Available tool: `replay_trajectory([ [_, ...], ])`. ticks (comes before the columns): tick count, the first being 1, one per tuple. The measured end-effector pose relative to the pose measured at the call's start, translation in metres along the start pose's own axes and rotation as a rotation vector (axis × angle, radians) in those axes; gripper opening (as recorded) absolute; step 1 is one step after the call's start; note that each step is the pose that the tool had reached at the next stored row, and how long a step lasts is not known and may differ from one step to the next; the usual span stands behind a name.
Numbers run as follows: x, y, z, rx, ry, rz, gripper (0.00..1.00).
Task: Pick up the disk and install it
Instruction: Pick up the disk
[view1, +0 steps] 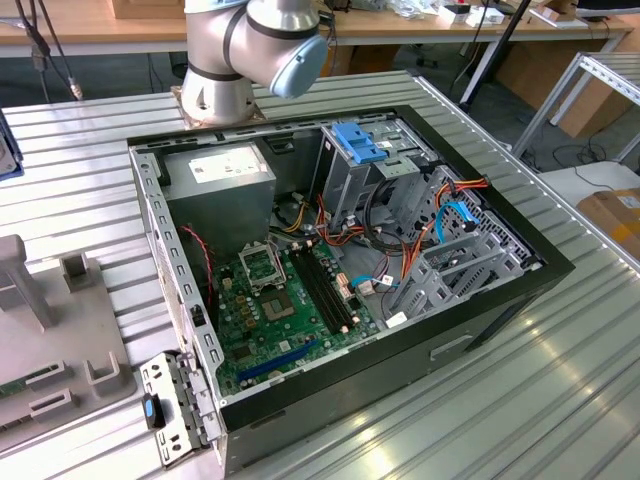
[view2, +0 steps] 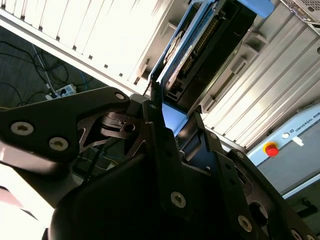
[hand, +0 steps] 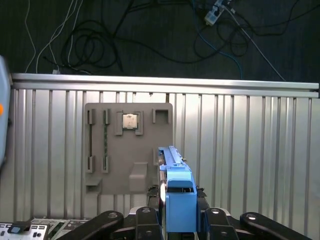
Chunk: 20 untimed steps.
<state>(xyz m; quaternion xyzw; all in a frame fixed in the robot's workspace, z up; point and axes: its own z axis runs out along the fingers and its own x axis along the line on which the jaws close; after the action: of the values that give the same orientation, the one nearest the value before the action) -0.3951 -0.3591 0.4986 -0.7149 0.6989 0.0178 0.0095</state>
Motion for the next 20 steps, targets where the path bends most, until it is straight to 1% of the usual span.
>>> replay_trajectory([
  [3, -0.0001, -0.0074, -0.0001, 0.0, 0.0, 0.0, 0.36],
  [5, -0.0001, -0.016, -0.0002, 0.0, 0.0, 0.0, 0.36],
  [9, 0.0, -0.0281, -0.0003, 0.0001, 0.0, 0.0, 0.36],
  [10, 0.0, -0.0323, -0.0004, 0.0, 0.0001, 0.0, 0.36],
  [11, 0.0001, -0.0386, -0.0005, -0.0001, 0.0001, 0.0, 0.36],
  [12, 0.0002, -0.0417, -0.0005, -0.0001, 0.0001, 0.0, 0.36],
  [13, 0.0002, -0.0427, -0.0005, 0.0, 0.0, 0.0, 0.36],
  [17, 0.0002, -0.0432, -0.0005, 0.0, 0.0, 0.0, 0.36],
  [20, 0.0003, -0.048, -0.0006, 0.0, 0.0, 0.0, 0.36],
])
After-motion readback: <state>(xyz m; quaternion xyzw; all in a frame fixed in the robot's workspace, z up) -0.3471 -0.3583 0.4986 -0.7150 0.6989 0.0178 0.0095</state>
